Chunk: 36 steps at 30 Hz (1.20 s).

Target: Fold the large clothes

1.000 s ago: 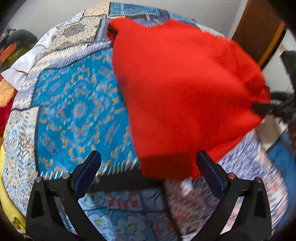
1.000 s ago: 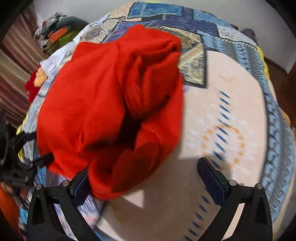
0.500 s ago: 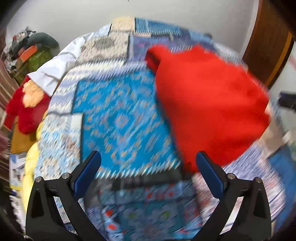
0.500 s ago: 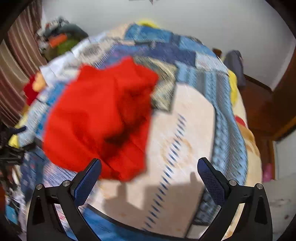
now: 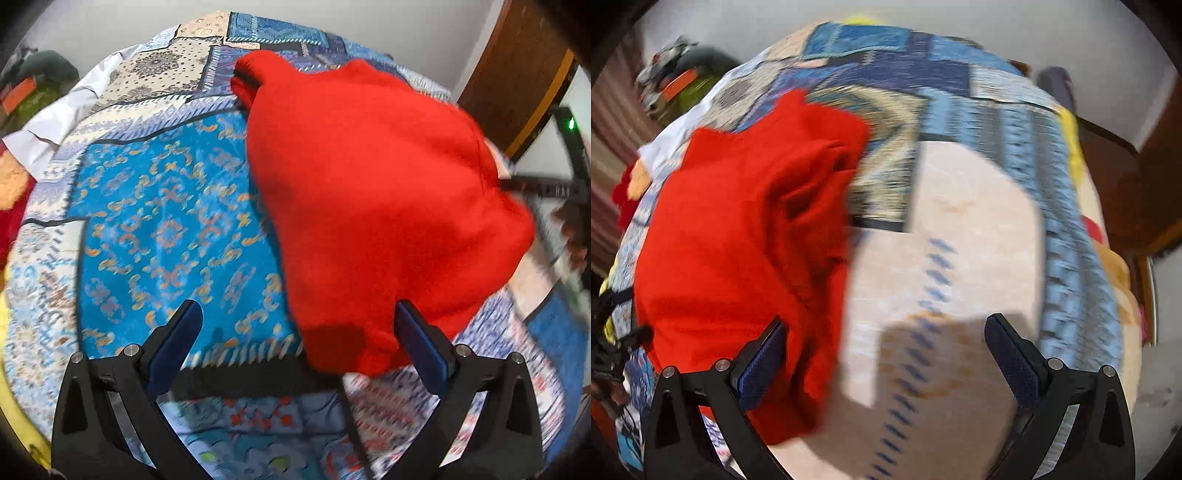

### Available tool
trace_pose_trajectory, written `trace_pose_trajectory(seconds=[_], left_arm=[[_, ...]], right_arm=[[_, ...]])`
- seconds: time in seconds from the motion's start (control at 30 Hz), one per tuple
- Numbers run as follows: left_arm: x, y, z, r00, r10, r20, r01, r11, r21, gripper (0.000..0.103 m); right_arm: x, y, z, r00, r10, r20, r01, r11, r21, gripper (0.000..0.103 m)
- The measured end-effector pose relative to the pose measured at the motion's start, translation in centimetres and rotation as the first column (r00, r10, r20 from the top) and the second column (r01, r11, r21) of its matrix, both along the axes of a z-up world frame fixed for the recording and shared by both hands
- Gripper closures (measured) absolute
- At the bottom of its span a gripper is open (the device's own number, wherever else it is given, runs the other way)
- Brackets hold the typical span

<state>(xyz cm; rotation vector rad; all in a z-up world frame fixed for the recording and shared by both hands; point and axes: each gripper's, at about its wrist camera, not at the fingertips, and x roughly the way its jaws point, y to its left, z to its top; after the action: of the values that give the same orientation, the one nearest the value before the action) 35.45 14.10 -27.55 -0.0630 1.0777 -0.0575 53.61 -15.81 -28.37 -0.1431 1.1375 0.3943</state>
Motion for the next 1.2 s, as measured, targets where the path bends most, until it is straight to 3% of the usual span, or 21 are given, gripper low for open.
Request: trace_pose_trajectory(seconds=[0.07, 0.1, 0.2, 0.3, 0.4, 0.53, 0.63, 0.77, 0.83, 0.97, 1.03, 1.07, 1.1, 1.2], left_arm=[[-0.8, 0.0, 0.1, 1.000, 0.004, -0.012, -0.003, 0.996, 0.084, 0.000], [-1.0, 0.2, 0.2, 1.000, 0.005, -0.012, -0.003, 0.994, 0.106, 0.000], [-1.6, 1.3, 1.8, 1.000, 0.021, 0.019, -0.024, 0.990, 0.139, 0.000], [-0.9, 2.4, 3.7, 0.997, 0.048, 0.067, -0.056, 0.992, 0.117, 0.000], [1.0, 3.5, 4.9, 0.991, 0.088, 0.097, -0.092, 0.995, 0.036, 0.000], [5.7, 5.0, 3.3, 0.992, 0.123, 0.013, -0.119, 0.979, -0.166, 0.000], [8.6, 5.6, 0.6, 0.987, 0.138, -0.079, -0.155, 0.942, -0.296, 0.000], [10.8, 5.6, -1.5, 0.984, 0.126, -0.122, -0.166, 0.893, -0.419, 0.000], [11.9, 5.2, -2.3, 0.985, 0.107, -0.134, -0.157, 0.873, -0.462, 0.000], [13.4, 4.7, -4.0, 0.982, 0.068, -0.177, -0.156, 0.815, -0.558, 0.004], [13.5, 4.9, -4.3, 0.979, 0.091, -0.183, -0.182, 0.798, -0.575, 0.015], [13.4, 4.9, -4.2, 0.979, 0.094, -0.179, -0.182, 0.796, -0.577, 0.025], [13.1, 4.9, -3.8, 0.981, 0.097, -0.166, -0.176, 0.803, -0.570, 0.030], [11.9, 4.8, -2.0, 0.989, 0.097, -0.112, -0.142, 0.835, -0.532, 0.050]], right_arm=[[0.2, -1.3, 0.7, 0.995, -0.068, 0.071, 0.078, 0.986, -0.149, 0.001], [0.1, -1.8, 1.0, 0.993, -0.073, 0.088, 0.087, 0.982, -0.170, 0.002], [-0.3, -3.1, 2.6, 0.998, -0.042, 0.043, 0.045, 0.997, -0.059, 0.002], [-1.0, -3.1, 4.5, 0.999, -0.032, 0.037, 0.030, 0.997, 0.072, 0.001], [-0.7, -1.5, 5.7, 1.000, -0.015, 0.017, 0.011, 0.981, 0.193, 0.000], [0.8, 2.0, 4.7, 0.997, 0.038, -0.073, -0.013, 0.951, 0.309, 0.000], [1.5, 4.5, 2.6, 0.990, 0.066, -0.128, -0.025, 0.954, 0.299, 0.000], [3.1, 7.3, -1.1, 0.970, 0.096, -0.223, -0.027, 0.955, 0.296, 0.000], [3.6, 8.0, -1.7, 0.975, 0.080, -0.209, -0.014, 0.953, 0.303, 0.000], [4.2, 10.1, -2.2, 0.961, 0.121, -0.248, -0.010, 0.914, 0.406, 0.001], [4.5, 11.5, -2.7, 0.958, 0.124, -0.258, -0.005, 0.908, 0.418, 0.010], [4.5, 11.9, -2.8, 0.958, 0.131, -0.257, -0.012, 0.909, 0.417, 0.024], [4.5, 12.3, -2.9, 0.954, 0.143, -0.261, -0.022, 0.908, 0.418, 0.041], [4.4, 12.7, -3.1, 0.946, 0.152, -0.285, -0.007, 0.893, 0.451, 0.058]])
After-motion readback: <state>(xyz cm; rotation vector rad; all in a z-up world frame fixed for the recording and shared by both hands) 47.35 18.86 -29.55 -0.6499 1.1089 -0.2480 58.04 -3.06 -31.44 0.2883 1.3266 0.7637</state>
